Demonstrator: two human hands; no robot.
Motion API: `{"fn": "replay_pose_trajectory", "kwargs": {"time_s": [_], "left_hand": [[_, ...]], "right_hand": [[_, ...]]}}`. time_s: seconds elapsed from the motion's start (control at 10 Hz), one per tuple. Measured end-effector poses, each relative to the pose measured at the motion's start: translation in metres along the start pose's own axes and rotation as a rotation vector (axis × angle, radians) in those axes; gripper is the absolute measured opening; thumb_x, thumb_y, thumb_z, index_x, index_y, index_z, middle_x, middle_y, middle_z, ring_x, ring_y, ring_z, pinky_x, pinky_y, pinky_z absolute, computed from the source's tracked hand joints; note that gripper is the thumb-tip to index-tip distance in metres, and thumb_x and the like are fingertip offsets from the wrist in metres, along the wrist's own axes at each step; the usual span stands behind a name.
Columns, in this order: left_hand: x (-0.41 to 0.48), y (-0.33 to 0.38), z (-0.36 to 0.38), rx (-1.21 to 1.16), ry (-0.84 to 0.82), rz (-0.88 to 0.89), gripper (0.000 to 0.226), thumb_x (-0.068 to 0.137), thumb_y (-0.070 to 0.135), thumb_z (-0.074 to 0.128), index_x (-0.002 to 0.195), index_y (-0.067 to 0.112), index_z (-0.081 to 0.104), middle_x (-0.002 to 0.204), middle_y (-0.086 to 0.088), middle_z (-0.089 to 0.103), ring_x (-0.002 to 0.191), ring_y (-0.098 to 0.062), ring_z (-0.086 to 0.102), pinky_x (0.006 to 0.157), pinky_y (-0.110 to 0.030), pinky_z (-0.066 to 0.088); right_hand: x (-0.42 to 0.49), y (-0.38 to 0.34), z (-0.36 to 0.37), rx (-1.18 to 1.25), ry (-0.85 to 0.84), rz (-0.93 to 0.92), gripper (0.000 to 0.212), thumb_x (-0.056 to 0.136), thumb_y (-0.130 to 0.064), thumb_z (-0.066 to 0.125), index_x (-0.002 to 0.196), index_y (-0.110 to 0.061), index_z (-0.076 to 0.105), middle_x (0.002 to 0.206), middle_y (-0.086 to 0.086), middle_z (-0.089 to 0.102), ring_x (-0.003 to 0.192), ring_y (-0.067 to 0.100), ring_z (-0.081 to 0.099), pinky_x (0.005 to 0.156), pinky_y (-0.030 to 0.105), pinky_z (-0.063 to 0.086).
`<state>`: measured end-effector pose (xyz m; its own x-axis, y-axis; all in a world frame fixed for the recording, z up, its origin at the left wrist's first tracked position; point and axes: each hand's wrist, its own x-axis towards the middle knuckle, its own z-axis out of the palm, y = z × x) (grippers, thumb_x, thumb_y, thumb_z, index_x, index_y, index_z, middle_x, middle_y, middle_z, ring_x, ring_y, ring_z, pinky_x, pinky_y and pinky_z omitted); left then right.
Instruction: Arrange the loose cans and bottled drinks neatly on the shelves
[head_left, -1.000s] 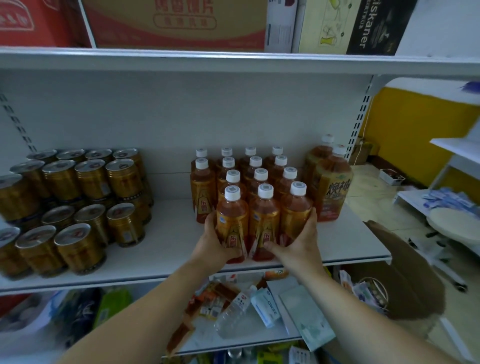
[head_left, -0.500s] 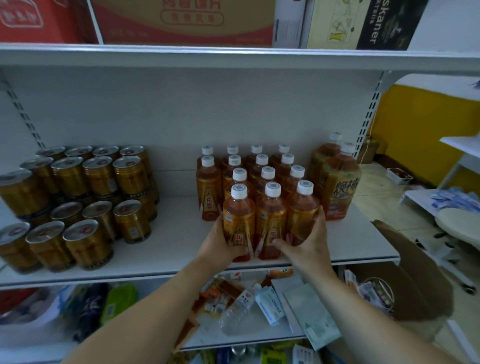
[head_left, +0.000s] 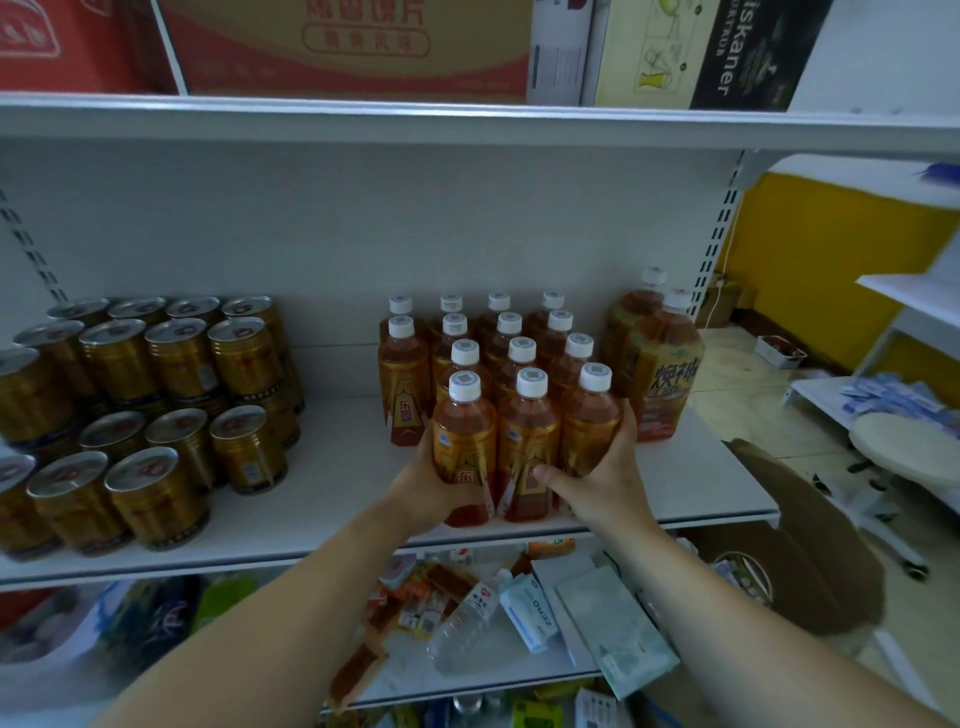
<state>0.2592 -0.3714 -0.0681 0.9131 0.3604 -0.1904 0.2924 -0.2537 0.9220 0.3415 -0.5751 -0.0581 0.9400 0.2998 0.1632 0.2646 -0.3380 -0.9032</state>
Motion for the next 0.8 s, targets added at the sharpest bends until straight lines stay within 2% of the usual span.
{"fn": "replay_pose_trajectory", "kwargs": {"time_s": [0.1,0.2,0.3,0.4,0.5,0.6,0.7,0.8], "left_hand": [[0.000,0.001,-0.001,0.000,0.000,0.001,0.106,0.060,0.018,0.085,0.144,0.031,0.022,0.110,0.009,0.064,0.102,-0.013,0.062,0.093,-0.037,0.049],[-0.001,0.003,-0.003,0.024,-0.014,-0.012,0.111,0.058,0.020,0.086,0.146,0.030,0.019,0.111,0.009,0.064,0.106,-0.015,0.061,0.096,-0.038,0.048],[-0.003,0.006,-0.004,0.035,-0.027,-0.010,0.104,0.065,0.012,0.085,0.145,0.026,0.021,0.110,0.010,0.063,0.107,-0.016,0.060,0.092,-0.033,0.046],[-0.007,0.010,-0.008,0.060,-0.066,-0.015,0.100,0.066,0.013,0.084,0.145,0.026,0.023,0.116,0.007,0.062,0.112,-0.016,0.058,0.094,-0.033,0.043],[-0.012,0.014,-0.012,0.125,-0.071,0.009,0.090,0.072,0.013,0.080,0.144,0.023,0.027,0.115,0.012,0.056,0.114,-0.012,0.051,0.094,-0.029,0.038],[-0.028,0.027,-0.019,0.243,-0.088,0.034,0.086,0.078,0.022,0.076,0.146,0.024,0.024,0.122,0.012,0.046,0.119,-0.011,0.042,0.098,-0.026,0.030],[-0.043,0.034,-0.034,0.365,-0.087,0.047,0.097,0.078,0.038,0.074,0.151,0.024,0.012,0.147,0.006,0.036,0.135,-0.018,0.035,0.106,-0.029,0.027],[-0.070,0.042,-0.052,0.522,-0.072,0.074,0.094,0.082,0.044,0.069,0.152,0.026,0.009,0.155,0.001,0.026,0.138,-0.021,0.032,0.106,-0.028,0.027]], "right_hand": [[0.000,0.000,0.000,-0.021,0.004,0.007,0.130,0.060,-0.042,0.089,0.150,-0.037,-0.005,0.155,-0.004,0.026,0.141,0.017,0.029,0.114,0.038,0.029],[-0.001,-0.002,-0.002,-0.033,-0.001,0.016,0.131,0.060,-0.042,0.089,0.151,-0.035,-0.005,0.156,-0.004,0.023,0.142,0.018,0.027,0.116,0.041,0.028],[-0.001,-0.004,-0.003,-0.052,-0.010,0.019,0.130,0.063,-0.041,0.088,0.151,-0.032,-0.006,0.158,-0.002,0.021,0.143,0.019,0.025,0.116,0.040,0.026],[-0.003,-0.009,-0.009,-0.098,-0.019,0.036,0.127,0.065,-0.043,0.086,0.152,-0.030,-0.005,0.158,0.000,0.021,0.143,0.020,0.025,0.116,0.038,0.026],[-0.004,-0.014,-0.018,-0.146,-0.028,0.035,0.123,0.067,-0.047,0.083,0.154,-0.026,-0.002,0.159,0.002,0.019,0.144,0.022,0.024,0.115,0.039,0.025],[-0.009,-0.029,-0.026,-0.241,-0.050,0.029,0.118,0.073,-0.051,0.078,0.154,-0.024,-0.003,0.160,0.004,0.014,0.145,0.024,0.020,0.114,0.038,0.024],[-0.016,-0.048,-0.031,-0.357,-0.059,0.009,0.110,0.078,-0.053,0.072,0.154,-0.022,-0.001,0.160,0.004,0.012,0.146,0.024,0.018,0.114,0.038,0.024],[-0.024,-0.070,-0.032,-0.448,-0.053,-0.046,0.103,0.080,-0.054,0.070,0.154,-0.021,0.007,0.158,0.007,0.016,0.144,0.026,0.022,0.112,0.038,0.027]]}}
